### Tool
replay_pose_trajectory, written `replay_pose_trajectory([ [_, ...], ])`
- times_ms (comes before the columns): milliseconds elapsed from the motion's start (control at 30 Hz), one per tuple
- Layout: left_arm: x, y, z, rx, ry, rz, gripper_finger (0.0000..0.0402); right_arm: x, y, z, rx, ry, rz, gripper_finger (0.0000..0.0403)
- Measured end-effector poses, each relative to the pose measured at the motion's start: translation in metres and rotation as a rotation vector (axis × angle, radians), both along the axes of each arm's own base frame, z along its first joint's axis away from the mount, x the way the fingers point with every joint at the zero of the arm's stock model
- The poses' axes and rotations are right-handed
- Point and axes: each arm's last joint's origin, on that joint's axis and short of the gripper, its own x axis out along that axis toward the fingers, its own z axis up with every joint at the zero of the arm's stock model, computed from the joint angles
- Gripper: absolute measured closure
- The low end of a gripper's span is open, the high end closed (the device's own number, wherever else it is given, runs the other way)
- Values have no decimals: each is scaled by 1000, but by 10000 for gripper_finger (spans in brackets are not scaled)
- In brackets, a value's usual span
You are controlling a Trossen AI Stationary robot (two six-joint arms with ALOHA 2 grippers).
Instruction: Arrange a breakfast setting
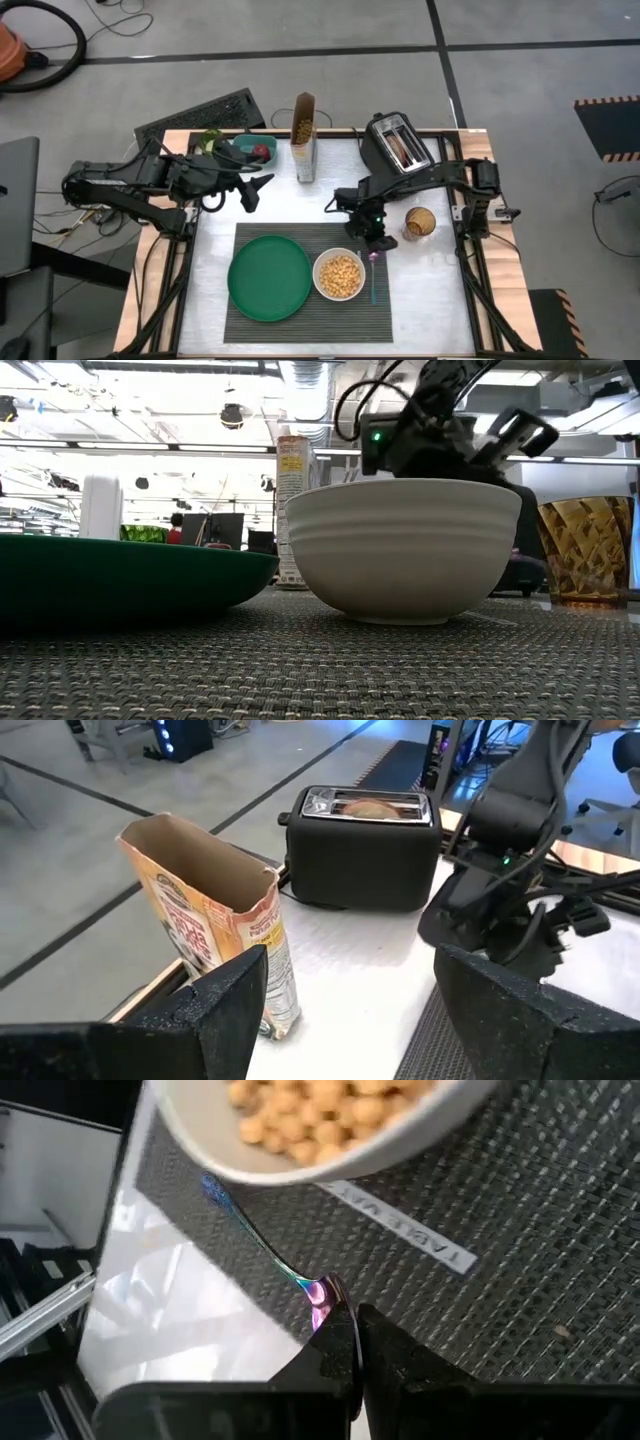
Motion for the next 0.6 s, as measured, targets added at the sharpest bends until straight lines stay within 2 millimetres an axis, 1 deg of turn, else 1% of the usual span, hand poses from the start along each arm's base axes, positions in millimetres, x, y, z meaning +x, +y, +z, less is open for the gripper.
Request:
replay_pose_trajectory([
  [200,-1,1,-1,6,18,5,132,4,-2,-20,12,67,-5,376],
  [400,-2,6,-3,15,34,48,132,6,-5,-37,25,123,-15,377],
  [600,-2,13,-3,8,30,83,132,5,-14,-42,29,185,-83,377],
])
